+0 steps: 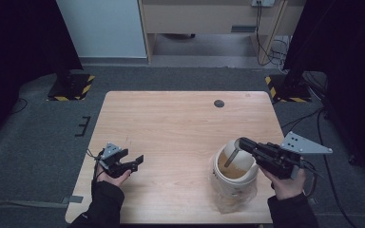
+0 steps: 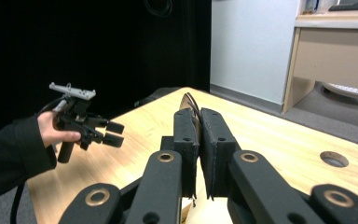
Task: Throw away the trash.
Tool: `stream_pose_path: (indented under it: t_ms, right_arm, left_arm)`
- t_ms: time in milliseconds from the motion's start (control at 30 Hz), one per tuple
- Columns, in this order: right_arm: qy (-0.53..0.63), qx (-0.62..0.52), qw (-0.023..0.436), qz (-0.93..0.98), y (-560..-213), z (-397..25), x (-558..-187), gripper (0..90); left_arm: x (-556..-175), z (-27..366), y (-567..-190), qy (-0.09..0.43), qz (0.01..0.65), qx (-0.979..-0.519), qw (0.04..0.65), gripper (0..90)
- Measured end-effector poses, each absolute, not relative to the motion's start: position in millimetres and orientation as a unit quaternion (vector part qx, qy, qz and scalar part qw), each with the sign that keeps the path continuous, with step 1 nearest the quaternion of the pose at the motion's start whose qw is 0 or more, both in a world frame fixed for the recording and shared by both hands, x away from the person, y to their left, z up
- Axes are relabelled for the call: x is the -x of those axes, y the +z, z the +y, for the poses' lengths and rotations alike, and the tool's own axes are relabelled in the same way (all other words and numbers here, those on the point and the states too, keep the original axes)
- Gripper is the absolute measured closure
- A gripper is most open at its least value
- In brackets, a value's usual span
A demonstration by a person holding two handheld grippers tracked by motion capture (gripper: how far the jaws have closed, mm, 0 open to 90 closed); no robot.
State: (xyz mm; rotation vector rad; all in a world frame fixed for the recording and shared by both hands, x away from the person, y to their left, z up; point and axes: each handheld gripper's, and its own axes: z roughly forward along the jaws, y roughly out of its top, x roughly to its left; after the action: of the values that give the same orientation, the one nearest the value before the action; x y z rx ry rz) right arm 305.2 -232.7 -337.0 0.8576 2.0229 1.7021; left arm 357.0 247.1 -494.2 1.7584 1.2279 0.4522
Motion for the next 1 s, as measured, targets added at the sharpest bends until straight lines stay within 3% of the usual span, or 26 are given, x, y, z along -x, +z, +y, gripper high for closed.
stream_pose_path:
  t_ms: [300,333,633,667,767,800,1000]
  right_arm:
    - [0.582,-0.289,0.182,0.738,-344,-222,-307,81.8]
    - [0.583,-0.29,0.182,0.737,-344,-222,-307,77.2]
    - [0.609,-0.306,0.193,0.706,-338,-238,-308,66.2]
    - [0.616,-0.32,0.206,0.69,-336,-249,-310,58.9]
    - [0.621,-0.336,0.218,0.674,-338,-262,-312,54.9]
    - [0.619,-0.357,0.23,0.66,-343,-274,-317,48.0]
    - [0.582,-0.426,0.275,0.636,-373,-305,-336,29.7]
  left_arm:
    - [-358,246,-494,0.183,0.496,-0.715,0.457,23.2]
    - [-358,246,-494,0.183,0.496,-0.716,0.456,23.2]
    - [-359,247,-495,0.179,0.497,-0.718,0.454,22.3]
    - [-359,247,-496,0.176,0.499,-0.72,0.45,21.4]
    - [-361,248,-498,0.174,0.499,-0.724,0.442,20.8]
    - [-362,248,-500,0.17,0.5,-0.729,0.436,20.0]
    - [-368,248,-507,0.165,0.501,-0.745,0.409,17.9]
